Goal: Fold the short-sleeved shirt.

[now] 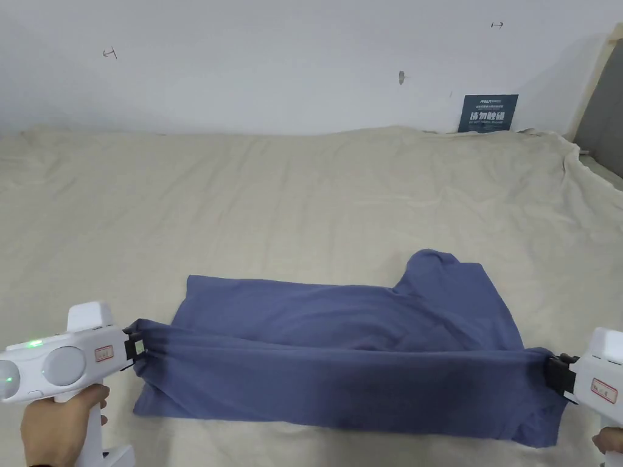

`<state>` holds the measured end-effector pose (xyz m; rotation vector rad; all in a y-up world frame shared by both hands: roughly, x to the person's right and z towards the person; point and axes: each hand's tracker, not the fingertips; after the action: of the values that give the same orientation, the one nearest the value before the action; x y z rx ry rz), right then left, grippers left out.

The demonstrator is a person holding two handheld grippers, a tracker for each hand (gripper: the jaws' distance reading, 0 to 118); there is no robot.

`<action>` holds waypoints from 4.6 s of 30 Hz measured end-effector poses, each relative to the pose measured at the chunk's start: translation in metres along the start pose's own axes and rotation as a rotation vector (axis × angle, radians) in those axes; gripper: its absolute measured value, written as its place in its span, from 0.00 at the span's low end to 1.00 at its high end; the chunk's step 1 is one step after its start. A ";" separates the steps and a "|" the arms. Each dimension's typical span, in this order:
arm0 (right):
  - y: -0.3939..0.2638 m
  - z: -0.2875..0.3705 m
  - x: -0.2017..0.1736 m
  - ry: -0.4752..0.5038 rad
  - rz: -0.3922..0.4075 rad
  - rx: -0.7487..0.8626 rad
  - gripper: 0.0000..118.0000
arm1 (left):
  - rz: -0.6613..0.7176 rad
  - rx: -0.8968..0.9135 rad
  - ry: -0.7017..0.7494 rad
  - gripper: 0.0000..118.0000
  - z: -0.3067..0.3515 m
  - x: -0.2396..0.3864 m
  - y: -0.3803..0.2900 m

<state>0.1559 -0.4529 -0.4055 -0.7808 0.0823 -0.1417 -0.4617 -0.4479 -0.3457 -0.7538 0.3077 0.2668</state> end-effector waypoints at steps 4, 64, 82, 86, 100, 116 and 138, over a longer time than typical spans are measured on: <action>0.004 -0.035 -0.001 -0.028 0.001 -0.073 0.01 | -0.076 -0.069 0.047 0.02 -0.037 0.010 -0.001; -0.050 0.161 -0.029 0.000 0.111 0.397 0.00 | -0.169 0.059 -0.051 0.07 0.109 0.025 -0.048; -0.049 0.121 -0.037 -0.020 0.114 0.300 0.00 | -0.092 -0.337 0.036 0.24 -0.031 0.008 -0.063; -0.050 0.111 -0.033 -0.027 0.117 0.264 0.00 | -0.142 -0.309 0.021 0.06 -0.026 0.016 -0.063; -0.066 -0.015 -0.002 -0.102 0.143 -0.129 0.72 | -0.169 -0.149 -0.063 0.03 0.028 0.018 -0.038; -0.067 0.007 -0.023 -0.032 0.122 -0.112 0.05 | -0.076 -0.182 -0.047 0.03 0.027 0.003 -0.056; -0.124 0.046 0.020 -0.018 0.095 -0.169 0.05 | 0.055 -0.248 -0.022 0.03 0.074 -0.046 -0.142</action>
<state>0.1690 -0.5114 -0.2860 -0.9445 0.1158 -0.0375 -0.4420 -0.5011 -0.1889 -0.9870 0.2776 0.3693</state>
